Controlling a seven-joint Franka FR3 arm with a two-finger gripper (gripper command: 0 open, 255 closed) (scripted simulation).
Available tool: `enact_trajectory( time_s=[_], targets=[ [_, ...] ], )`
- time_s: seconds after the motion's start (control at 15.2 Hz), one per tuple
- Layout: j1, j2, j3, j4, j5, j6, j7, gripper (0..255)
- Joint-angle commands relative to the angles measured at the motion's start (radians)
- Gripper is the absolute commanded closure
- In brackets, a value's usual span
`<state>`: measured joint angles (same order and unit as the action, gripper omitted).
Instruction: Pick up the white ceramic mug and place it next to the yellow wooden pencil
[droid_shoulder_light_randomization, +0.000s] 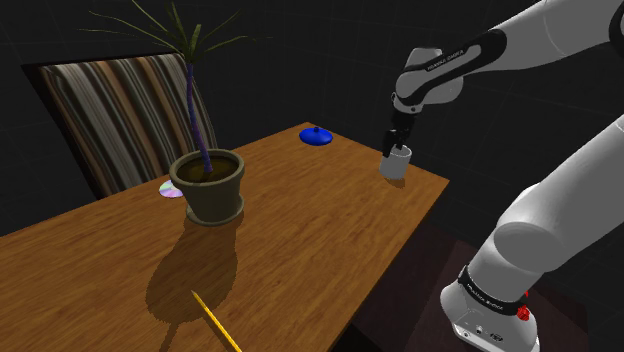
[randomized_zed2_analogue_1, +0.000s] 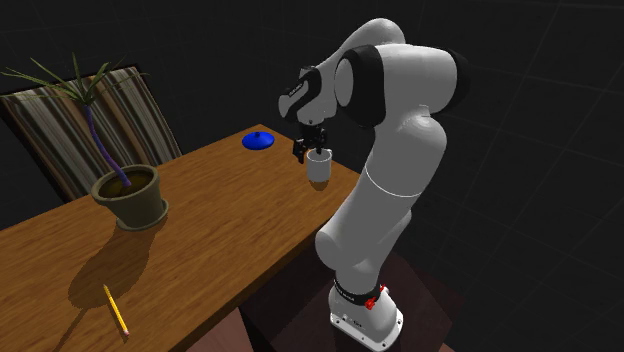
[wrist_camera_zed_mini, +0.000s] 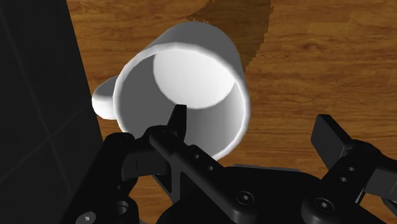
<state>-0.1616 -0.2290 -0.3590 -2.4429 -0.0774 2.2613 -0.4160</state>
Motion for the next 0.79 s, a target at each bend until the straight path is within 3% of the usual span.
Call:
enact_trajectory(
  time_s=[0.0, 0.66, 0.73],
  targets=[
    [0.002, 0.026, -0.006, -0.004, 0.008, 0.030, -0.010, 0],
    [0.004, 0.051, -0.010, -0.019, 0.017, 0.068, -0.016, 0],
    [0.004, 0.050, -0.010, -0.019, 0.017, 0.068, -0.016, 255]
  ],
)
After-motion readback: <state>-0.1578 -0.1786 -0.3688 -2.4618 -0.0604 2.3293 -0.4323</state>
